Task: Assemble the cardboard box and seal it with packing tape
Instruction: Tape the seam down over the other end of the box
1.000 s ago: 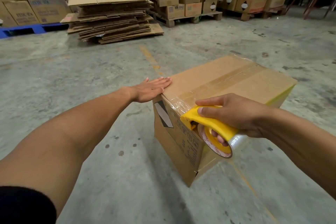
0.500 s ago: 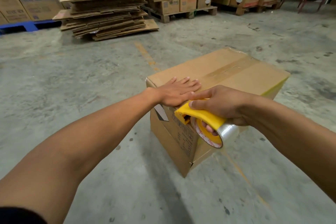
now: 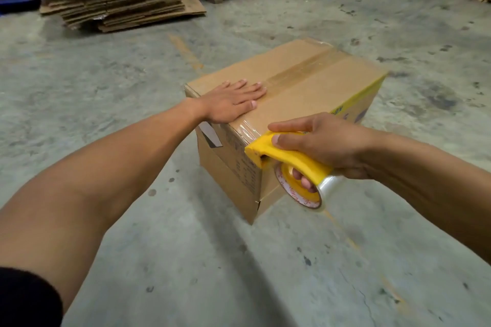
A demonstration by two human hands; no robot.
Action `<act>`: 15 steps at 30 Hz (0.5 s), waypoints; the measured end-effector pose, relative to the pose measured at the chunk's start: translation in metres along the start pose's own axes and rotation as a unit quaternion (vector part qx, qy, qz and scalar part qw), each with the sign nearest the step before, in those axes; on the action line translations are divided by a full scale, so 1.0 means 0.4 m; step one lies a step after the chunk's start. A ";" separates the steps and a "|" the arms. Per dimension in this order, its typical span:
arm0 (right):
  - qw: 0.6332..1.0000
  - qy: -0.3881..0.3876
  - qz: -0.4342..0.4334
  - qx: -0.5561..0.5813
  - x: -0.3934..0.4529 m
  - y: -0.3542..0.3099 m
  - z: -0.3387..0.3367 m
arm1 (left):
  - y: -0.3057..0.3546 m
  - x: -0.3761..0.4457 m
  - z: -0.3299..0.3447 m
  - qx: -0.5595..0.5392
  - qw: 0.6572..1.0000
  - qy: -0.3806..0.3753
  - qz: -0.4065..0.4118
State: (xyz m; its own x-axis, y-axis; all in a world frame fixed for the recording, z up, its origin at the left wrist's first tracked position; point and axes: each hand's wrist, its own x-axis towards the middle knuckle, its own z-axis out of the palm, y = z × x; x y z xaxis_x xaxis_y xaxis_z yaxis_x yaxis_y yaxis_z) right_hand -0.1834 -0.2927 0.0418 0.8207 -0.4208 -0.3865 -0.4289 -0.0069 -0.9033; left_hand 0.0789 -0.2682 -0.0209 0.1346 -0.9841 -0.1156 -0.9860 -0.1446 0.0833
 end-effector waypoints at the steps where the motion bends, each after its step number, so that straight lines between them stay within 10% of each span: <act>1: 1.000 0.004 -0.005 0.005 -0.001 0.004 0.002 | 0.005 -0.002 -0.005 -0.004 1.000 0.001 -0.009; 15: 1.000 -0.011 -0.019 0.017 -0.037 0.015 -0.022 | 0.093 -0.043 0.038 0.007 0.997 0.015 0.069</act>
State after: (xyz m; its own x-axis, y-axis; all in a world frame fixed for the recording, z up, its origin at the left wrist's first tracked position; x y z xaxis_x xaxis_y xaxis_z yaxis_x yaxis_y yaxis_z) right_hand -0.2013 -0.2945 0.0437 0.8439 -0.4012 -0.3561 -0.3852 0.0088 -0.9228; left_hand 0.0385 -0.2552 -0.0308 -0.0007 -0.9972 -0.0748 -0.9966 -0.0054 0.0819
